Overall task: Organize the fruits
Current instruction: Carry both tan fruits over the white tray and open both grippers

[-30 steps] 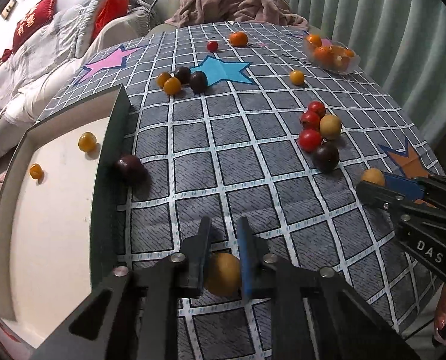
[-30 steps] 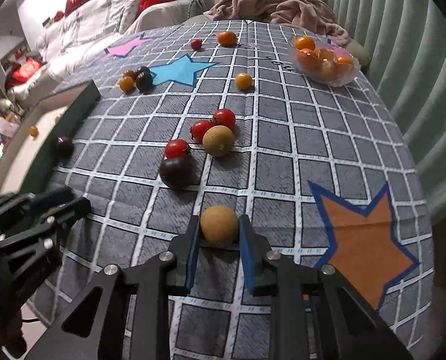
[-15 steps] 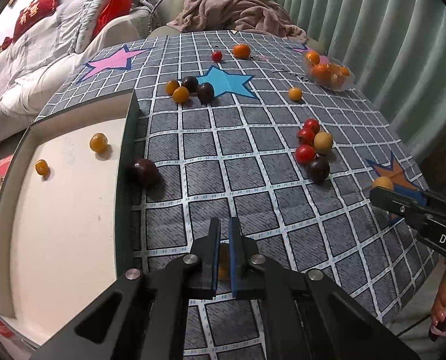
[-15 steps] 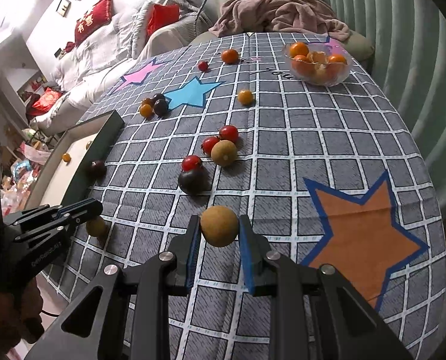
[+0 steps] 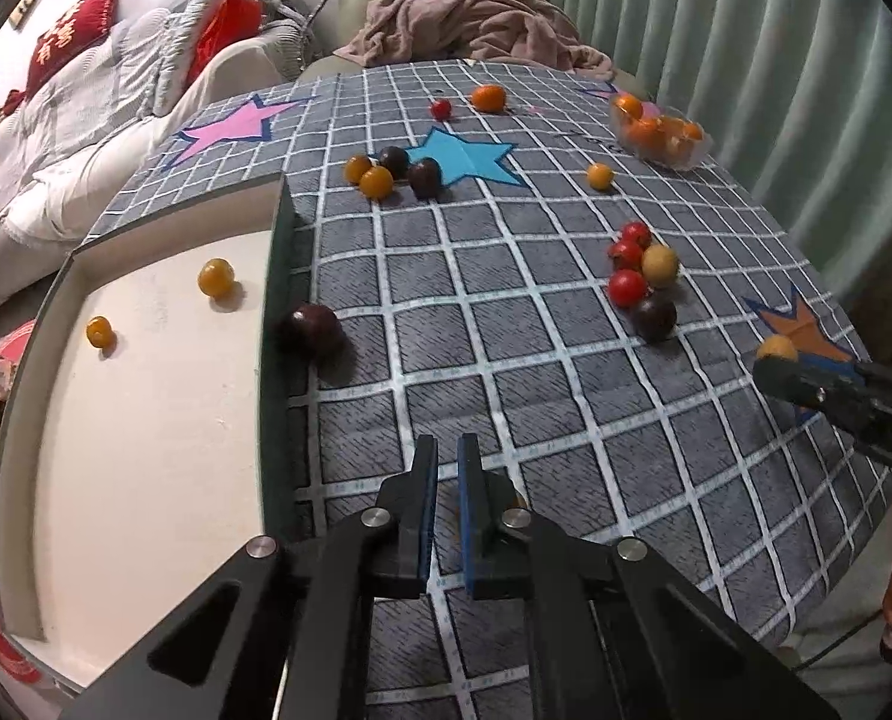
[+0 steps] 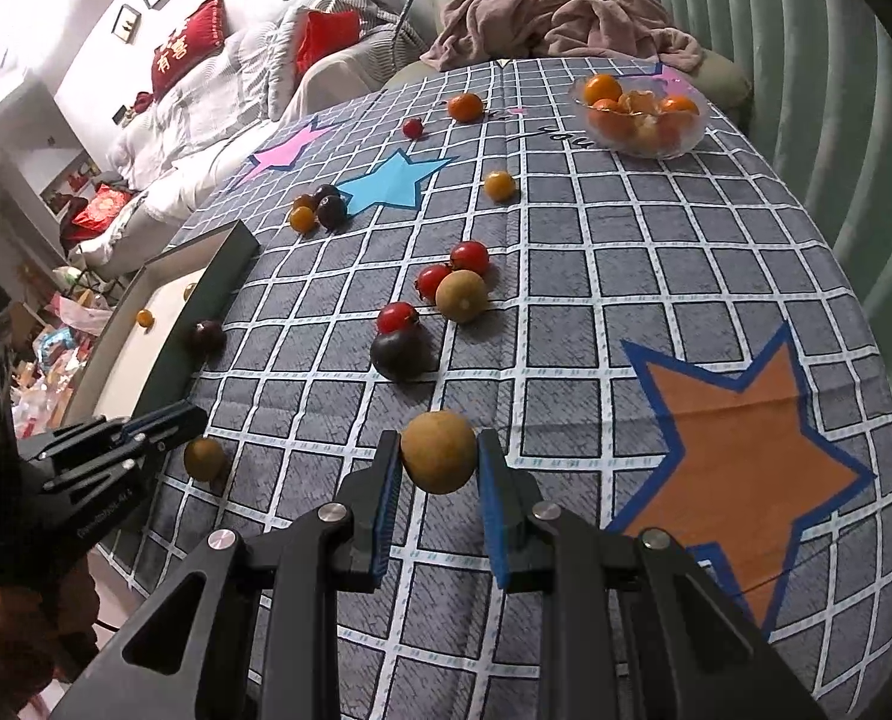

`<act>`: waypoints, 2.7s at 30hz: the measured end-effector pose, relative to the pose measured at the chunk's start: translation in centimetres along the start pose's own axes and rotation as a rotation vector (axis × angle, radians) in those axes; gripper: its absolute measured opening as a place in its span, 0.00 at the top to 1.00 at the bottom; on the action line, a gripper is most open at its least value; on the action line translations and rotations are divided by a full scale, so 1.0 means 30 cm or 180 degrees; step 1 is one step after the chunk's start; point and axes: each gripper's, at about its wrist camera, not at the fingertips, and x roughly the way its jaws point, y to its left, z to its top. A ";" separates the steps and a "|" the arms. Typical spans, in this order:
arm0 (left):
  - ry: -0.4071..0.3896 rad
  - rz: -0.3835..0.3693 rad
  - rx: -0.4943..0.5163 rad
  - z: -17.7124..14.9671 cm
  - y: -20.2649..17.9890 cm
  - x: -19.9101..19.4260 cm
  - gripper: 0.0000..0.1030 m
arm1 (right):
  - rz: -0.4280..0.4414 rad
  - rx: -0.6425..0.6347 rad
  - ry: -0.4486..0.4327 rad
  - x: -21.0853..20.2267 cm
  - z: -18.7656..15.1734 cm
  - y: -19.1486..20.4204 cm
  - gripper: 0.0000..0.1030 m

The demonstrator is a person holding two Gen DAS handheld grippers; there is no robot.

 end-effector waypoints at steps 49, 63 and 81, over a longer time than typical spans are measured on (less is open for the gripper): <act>-0.0190 0.0094 -0.0092 0.084 0.039 -0.152 0.72 | 0.0193 -0.0318 0.0028 -0.013 0.145 0.204 0.74; -0.0315 0.0753 -0.0844 0.138 0.540 -0.196 0.72 | 0.0569 -0.0944 0.0201 0.137 0.342 0.655 0.74; 0.0051 0.0821 -0.0930 0.068 0.647 0.003 0.72 | 0.0579 -0.1208 0.0873 0.498 0.302 0.872 0.73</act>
